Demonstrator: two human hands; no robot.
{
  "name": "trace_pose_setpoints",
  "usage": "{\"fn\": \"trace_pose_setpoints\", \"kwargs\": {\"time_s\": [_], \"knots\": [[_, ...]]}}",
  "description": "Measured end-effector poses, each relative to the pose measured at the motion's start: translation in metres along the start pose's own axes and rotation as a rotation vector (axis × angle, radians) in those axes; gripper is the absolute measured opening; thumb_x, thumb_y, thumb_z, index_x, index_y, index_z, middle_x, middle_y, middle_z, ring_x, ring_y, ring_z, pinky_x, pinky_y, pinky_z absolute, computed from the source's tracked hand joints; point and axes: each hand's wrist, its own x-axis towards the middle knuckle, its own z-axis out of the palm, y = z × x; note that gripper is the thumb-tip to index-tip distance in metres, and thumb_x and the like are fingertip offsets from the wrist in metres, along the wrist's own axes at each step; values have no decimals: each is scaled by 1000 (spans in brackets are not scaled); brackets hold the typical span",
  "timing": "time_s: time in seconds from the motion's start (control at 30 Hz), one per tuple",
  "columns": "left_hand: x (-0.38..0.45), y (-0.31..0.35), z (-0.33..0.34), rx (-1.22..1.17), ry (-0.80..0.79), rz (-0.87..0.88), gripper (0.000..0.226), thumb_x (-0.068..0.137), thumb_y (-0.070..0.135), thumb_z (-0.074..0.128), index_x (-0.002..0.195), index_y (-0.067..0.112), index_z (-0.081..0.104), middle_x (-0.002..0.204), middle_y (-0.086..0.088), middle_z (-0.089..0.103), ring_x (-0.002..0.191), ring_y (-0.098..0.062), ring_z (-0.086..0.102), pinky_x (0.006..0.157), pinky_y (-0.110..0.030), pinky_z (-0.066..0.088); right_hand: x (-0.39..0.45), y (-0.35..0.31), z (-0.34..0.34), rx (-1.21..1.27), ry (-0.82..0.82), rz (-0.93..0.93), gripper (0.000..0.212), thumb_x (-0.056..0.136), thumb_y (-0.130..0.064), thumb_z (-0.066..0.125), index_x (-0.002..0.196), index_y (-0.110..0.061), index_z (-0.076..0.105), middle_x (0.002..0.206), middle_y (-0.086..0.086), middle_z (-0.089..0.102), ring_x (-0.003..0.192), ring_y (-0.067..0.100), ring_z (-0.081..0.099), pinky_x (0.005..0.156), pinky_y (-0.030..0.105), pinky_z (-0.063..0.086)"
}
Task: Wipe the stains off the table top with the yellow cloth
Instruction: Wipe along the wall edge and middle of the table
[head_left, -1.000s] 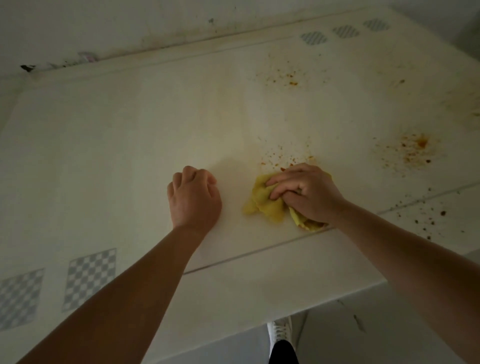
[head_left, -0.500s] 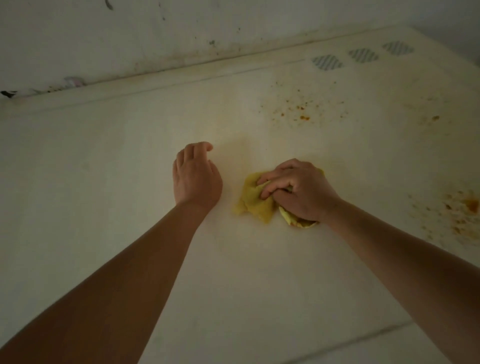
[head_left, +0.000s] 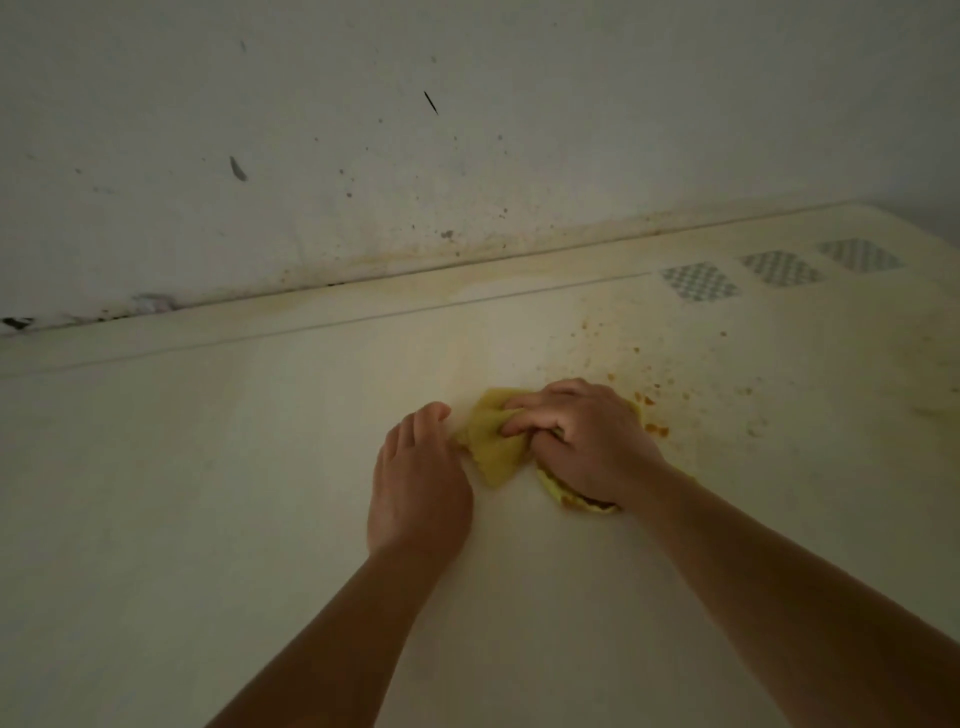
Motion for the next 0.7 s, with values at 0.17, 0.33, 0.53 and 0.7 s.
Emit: {"fn": "trace_pose_setpoints", "kwargs": {"time_s": [0.17, 0.33, 0.53, 0.7], "knots": [[1, -1, 3, -7, 25, -28, 41, 90, 12, 34, 127, 27, 37, 131, 5, 48, 123, -14, 38, 104, -31, 31, 53, 22, 3, -99, -51, -10, 36, 90, -35, 36, 117, -45, 58, 136, -21, 49, 128, 13, 38, 104, 35, 23], [2, -5, 3, 30, 24, 16, 43, 87, 15, 35, 128, 26, 36, 127, 7, 50, 120, -12, 39, 105, -28, 33, 97, 39, 12, -170, -99, 50, 39, 94, -34, 32, 130, -46, 43, 149, -16, 33, 138, 12, 22, 112, 41, 16], [7, -2, 1, 70, 17, -3, 46, 81, 16, 36, 124, 31, 37, 119, 9, 49, 111, -11, 39, 101, -27, 33, 135, 50, 20, -322, -165, 174, 51, 91, -58, 22, 141, -45, 21, 156, -14, 12, 143, 19, 6, 113, 50, 8], [4, -1, 0, 61, 18, -2, 50, 85, 16, 37, 132, 32, 33, 129, 11, 47, 120, -7, 35, 106, -24, 29, 152, 59, 24, -316, -91, 307, 48, 95, -48, 21, 141, -39, 24, 157, -6, 13, 143, 25, 7, 112, 53, 8]]}}
